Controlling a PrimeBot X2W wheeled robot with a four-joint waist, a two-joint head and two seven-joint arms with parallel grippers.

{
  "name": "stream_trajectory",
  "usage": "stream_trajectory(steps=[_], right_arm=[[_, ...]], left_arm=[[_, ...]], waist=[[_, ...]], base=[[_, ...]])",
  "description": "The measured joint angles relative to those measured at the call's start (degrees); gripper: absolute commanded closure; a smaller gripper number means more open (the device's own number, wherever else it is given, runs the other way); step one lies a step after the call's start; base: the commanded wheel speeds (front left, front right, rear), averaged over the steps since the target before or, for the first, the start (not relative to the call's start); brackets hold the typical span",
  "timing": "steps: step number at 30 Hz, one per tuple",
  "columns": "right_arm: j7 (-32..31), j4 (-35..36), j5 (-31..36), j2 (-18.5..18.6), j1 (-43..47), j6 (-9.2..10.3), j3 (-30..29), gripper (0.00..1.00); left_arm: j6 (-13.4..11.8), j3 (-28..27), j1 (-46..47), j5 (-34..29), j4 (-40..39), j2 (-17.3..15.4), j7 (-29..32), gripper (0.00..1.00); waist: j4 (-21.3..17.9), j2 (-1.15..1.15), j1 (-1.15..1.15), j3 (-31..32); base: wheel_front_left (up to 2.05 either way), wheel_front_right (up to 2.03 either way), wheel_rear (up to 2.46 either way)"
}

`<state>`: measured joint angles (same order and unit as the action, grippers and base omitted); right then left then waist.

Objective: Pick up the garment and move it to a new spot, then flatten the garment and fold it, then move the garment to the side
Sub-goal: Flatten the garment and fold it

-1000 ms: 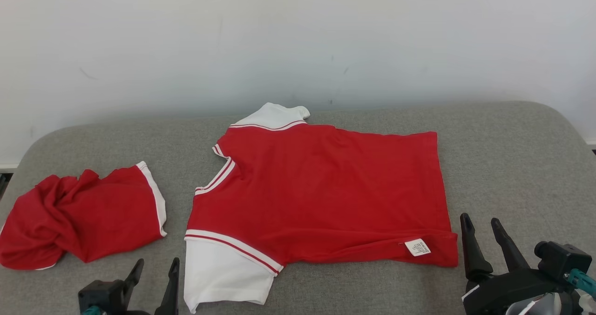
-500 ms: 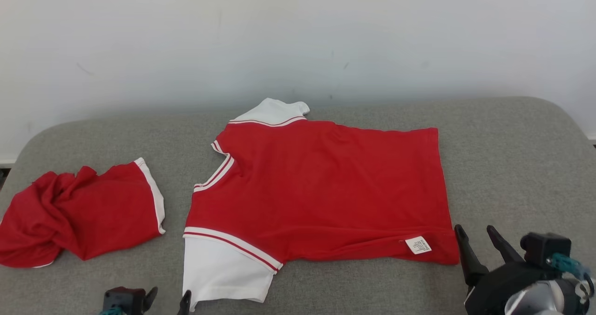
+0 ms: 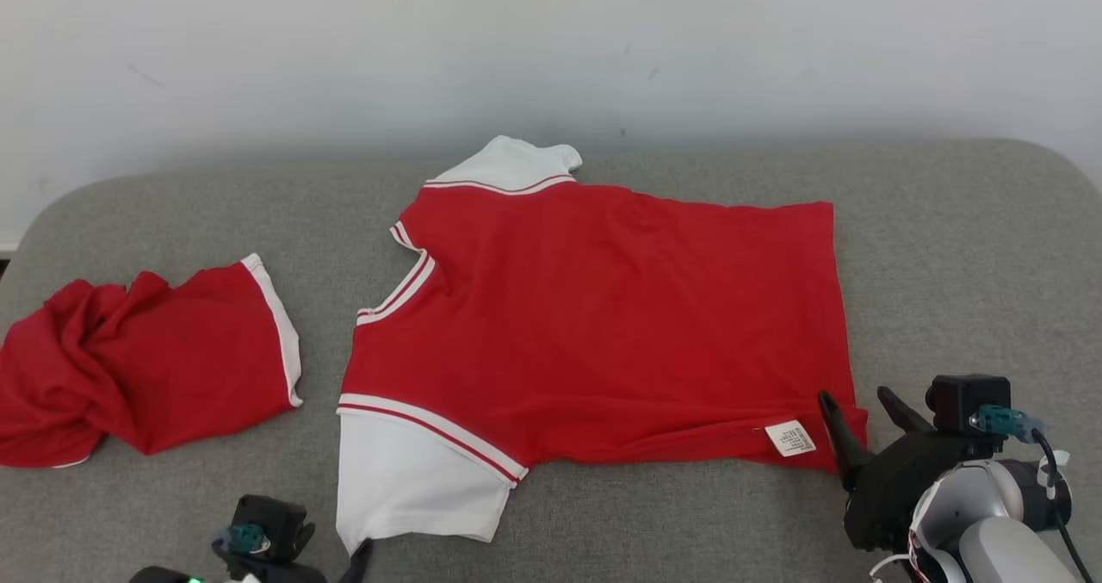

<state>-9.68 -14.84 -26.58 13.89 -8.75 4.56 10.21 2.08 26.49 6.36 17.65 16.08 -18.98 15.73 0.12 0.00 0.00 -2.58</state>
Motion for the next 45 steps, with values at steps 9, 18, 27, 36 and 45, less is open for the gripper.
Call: stream_trajectory(steps=[9,18,27,36,45], right_arm=[[-1.5,-2.6,0.1,-0.1,-1.9,0.04,0.5,0.00],[-2.8,-5.3,0.0,-0.5,-2.1,0.46,0.6,0.00],[-3.5,-6.9,-0.1,-1.1,-2.1,0.47,0.6,0.07],[-4.0,-9.0,-1.5,-1.4,-3.4,0.46,-0.2,0.15],[-3.9,-9.8,-1.8,-1.7,-5.0,-0.03,-0.3,0.58]], left_arm=[[0.6,0.3,1.5,0.0,3.4,0.8,1.2,0.09],[1.0,0.4,3.4,0.0,5.3,1.6,1.1,0.33],[1.5,0.5,3.8,0.1,6.5,1.7,0.8,0.35],[2.0,0.7,4.9,0.1,7.2,2.0,0.3,0.33],[2.0,1.1,6.2,0.1,7.6,2.2,-0.1,0.35]], waist=[[0.0,0.00,0.00,-2.4],[0.1,0.00,0.00,-3.0],[0.2,0.00,0.00,-3.3],[0.4,0.00,0.00,-3.8],[0.6,0.00,0.00,-4.1]], base=[[0.00,0.00,0.00],[0.00,0.00,0.00],[0.00,0.00,0.00],[0.00,0.00,0.00],[0.00,0.00,0.00]])
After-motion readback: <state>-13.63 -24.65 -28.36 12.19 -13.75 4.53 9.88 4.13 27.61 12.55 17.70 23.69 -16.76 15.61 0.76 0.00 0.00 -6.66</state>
